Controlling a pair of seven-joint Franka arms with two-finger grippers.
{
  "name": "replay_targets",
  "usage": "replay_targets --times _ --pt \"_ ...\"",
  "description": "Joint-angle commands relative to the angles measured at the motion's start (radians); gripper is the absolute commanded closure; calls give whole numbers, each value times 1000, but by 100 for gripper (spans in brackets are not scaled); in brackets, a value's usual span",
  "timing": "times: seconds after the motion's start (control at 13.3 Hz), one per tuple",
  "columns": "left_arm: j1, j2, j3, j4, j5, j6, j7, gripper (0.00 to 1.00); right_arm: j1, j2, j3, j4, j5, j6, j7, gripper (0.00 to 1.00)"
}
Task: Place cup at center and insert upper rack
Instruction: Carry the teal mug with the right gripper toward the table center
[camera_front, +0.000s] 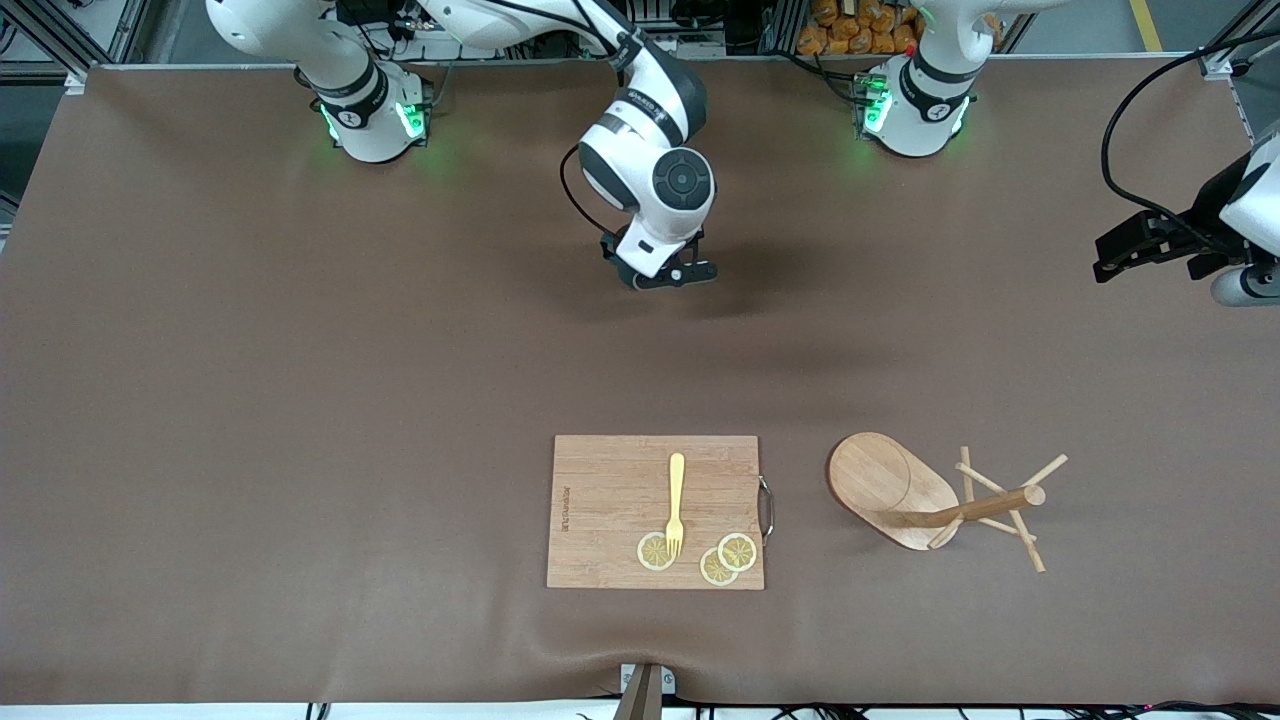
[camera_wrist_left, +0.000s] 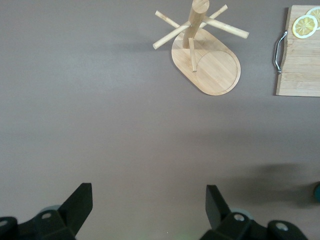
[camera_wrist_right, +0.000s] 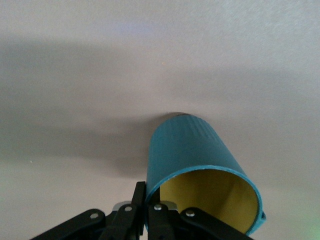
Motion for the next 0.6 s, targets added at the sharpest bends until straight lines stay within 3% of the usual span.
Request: replay_targets --times 0.0,0.3,0.53 --pt "0 -5 -5 10 7 -2 -18 0 26 7 -16 21 14 -4 26 100" --pt "-2 -13 -10 10 7 -2 -29 0 36 15 -16 21 2 30 36 100" --pt "0 -19 -59 10 15 -2 -50 0 36 15 -16 21 2 30 36 100"
